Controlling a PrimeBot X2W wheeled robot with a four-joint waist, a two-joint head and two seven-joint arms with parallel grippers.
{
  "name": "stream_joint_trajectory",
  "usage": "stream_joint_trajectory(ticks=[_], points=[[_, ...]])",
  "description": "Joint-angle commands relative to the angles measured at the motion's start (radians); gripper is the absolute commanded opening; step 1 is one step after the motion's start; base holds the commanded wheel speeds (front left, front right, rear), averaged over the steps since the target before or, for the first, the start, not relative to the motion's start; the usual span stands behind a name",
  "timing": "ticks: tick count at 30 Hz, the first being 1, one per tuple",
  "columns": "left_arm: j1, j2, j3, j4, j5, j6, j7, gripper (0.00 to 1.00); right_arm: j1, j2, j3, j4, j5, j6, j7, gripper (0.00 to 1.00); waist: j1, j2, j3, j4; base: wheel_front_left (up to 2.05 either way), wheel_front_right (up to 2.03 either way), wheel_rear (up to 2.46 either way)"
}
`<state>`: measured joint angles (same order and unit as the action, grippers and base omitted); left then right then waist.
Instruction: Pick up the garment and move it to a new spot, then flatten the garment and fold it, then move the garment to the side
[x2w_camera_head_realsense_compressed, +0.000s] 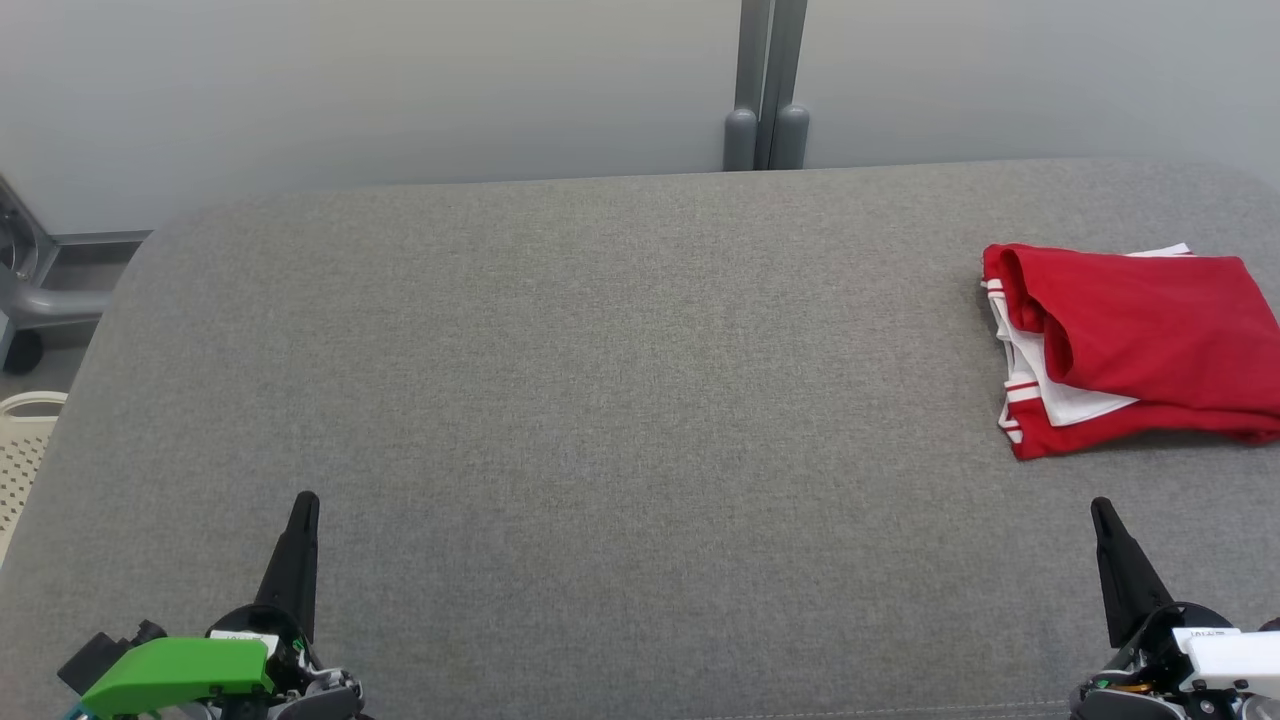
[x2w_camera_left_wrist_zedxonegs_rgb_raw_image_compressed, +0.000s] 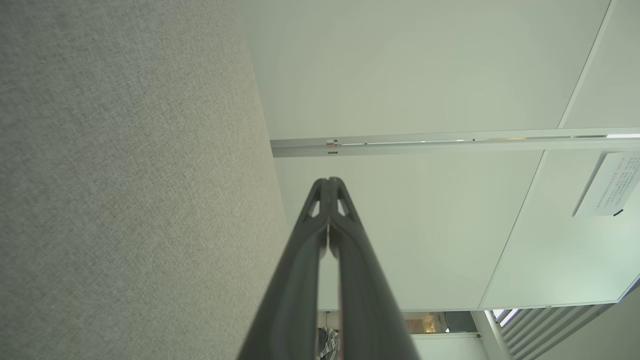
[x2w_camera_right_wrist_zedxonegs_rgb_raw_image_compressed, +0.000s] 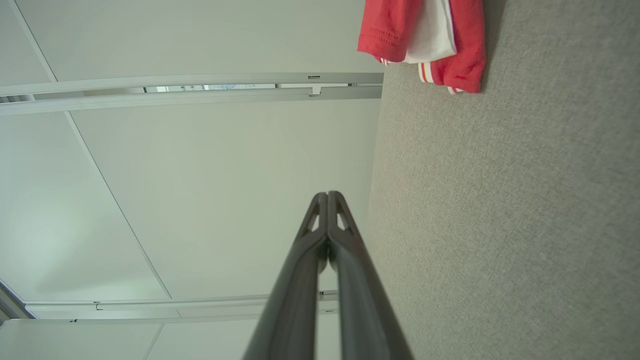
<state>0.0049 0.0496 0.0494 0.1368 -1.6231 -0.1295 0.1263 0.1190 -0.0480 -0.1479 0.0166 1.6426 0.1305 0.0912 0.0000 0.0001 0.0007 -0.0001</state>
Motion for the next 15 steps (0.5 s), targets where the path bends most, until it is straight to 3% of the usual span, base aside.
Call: stream_joint_trajectory(ticks=[1,15], points=[[-0.013,0.0,0.003,-0.003,-0.004,-0.006,0.002,0.0,0.011,-0.004,-0.002,-0.005,0.002,0.0,0.005,0.0,0.0,-0.0001,0.0,0.0,0.0,0.0,0.0],[-0.013,0.0,0.003,-0.003,-0.004,-0.005,0.002,0.0,0.011,-0.004,-0.002,-0.005,0.002,0.0,0.005,0.0,0.0,-0.0001,0.0,0.0,0.0,0.0,0.0]])
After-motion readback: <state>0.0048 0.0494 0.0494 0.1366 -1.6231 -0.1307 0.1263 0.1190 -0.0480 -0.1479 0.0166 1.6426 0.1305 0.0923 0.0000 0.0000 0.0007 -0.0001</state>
